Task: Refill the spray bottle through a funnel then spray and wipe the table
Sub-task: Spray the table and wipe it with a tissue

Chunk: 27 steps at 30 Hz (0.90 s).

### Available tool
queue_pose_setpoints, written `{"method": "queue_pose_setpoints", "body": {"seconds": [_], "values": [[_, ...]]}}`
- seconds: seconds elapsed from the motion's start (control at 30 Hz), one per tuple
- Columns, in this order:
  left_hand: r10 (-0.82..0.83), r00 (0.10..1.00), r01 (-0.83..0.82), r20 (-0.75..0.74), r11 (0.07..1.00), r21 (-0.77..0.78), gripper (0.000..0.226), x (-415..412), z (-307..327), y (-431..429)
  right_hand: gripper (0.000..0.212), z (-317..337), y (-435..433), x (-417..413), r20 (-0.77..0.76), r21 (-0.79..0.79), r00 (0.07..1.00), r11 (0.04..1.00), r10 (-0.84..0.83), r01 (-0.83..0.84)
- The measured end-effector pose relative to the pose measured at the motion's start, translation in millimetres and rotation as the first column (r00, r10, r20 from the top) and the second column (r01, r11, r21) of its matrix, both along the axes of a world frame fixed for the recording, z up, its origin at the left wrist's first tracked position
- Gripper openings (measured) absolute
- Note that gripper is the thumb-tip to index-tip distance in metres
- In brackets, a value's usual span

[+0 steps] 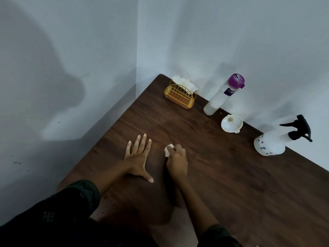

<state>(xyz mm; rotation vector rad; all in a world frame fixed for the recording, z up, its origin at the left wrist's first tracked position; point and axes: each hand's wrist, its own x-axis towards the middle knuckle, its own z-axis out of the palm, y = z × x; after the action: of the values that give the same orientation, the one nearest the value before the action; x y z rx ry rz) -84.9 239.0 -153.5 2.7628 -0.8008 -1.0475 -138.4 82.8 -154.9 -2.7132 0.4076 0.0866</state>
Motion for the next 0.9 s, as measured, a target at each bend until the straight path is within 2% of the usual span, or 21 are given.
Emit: {"method": "queue_pose_setpoints", "body": {"seconds": [0.17,0.23,0.27,0.33,0.4,0.5,0.6,0.7,0.77,0.83,0.87,0.9], "values": [[-0.012,1.000,0.013,-0.011,1.000,0.012,0.150,0,3,0,0.036,-2,16,-34,0.017,-0.036,0.953,0.953,0.302,-0.302],[-0.012,1.000,0.012,-0.017,1.000,0.014,0.151,1,4,0,0.033,-2,1,-56,0.014,-0.046,0.933,0.932,0.360,-0.359],[-0.010,1.000,0.010,-0.017,1.000,0.015,0.151,1,4,0,0.029,-2,-11,-63,0.025,-0.055,0.941,0.940,0.339,-0.337],[-0.008,1.000,0.009,-0.018,1.000,0.014,0.151,1,4,0,0.019,0,-40,-69,0.049,-0.049,0.981,0.982,0.186,-0.184],[-0.010,1.000,0.011,-0.024,1.000,0.015,0.151,1,4,-1,0.028,-3,-73,-64,0.098,-0.094,0.995,0.995,-0.018,0.027],[-0.026,0.999,0.027,-0.043,0.999,0.027,0.147,2,6,-1,0.033,-7,-108,-38,0.080,-0.100,0.926,0.922,-0.368,0.375],[-0.039,0.997,0.042,-0.072,0.998,0.044,0.144,3,9,-1,0.039,-5,-101,3,0.055,-0.006,0.869,0.871,-0.491,0.492],[-0.039,0.997,0.043,-0.072,0.998,0.055,0.144,3,10,-2,0.039,-2,-67,37,0.025,0.004,0.936,0.937,-0.350,0.350],[-0.039,0.997,0.043,-0.071,0.997,0.058,0.145,3,10,-2,0.038,2,-40,47,0.032,0.019,0.988,0.988,-0.153,0.153],[-0.036,0.996,0.041,-0.080,0.997,0.061,0.145,3,10,-2,0.034,3,-28,44,0.077,-0.030,0.995,0.997,0.070,-0.068],[-0.033,0.996,0.038,-0.081,0.997,0.061,0.146,4,10,-3,0.031,1,-33,42,0.081,-0.042,0.990,0.993,0.111,-0.108],[-0.031,0.996,0.036,-0.080,0.998,0.061,0.146,4,9,-3,0.028,-2,-46,42,0.071,-0.032,0.994,0.997,0.077,-0.075]]}}
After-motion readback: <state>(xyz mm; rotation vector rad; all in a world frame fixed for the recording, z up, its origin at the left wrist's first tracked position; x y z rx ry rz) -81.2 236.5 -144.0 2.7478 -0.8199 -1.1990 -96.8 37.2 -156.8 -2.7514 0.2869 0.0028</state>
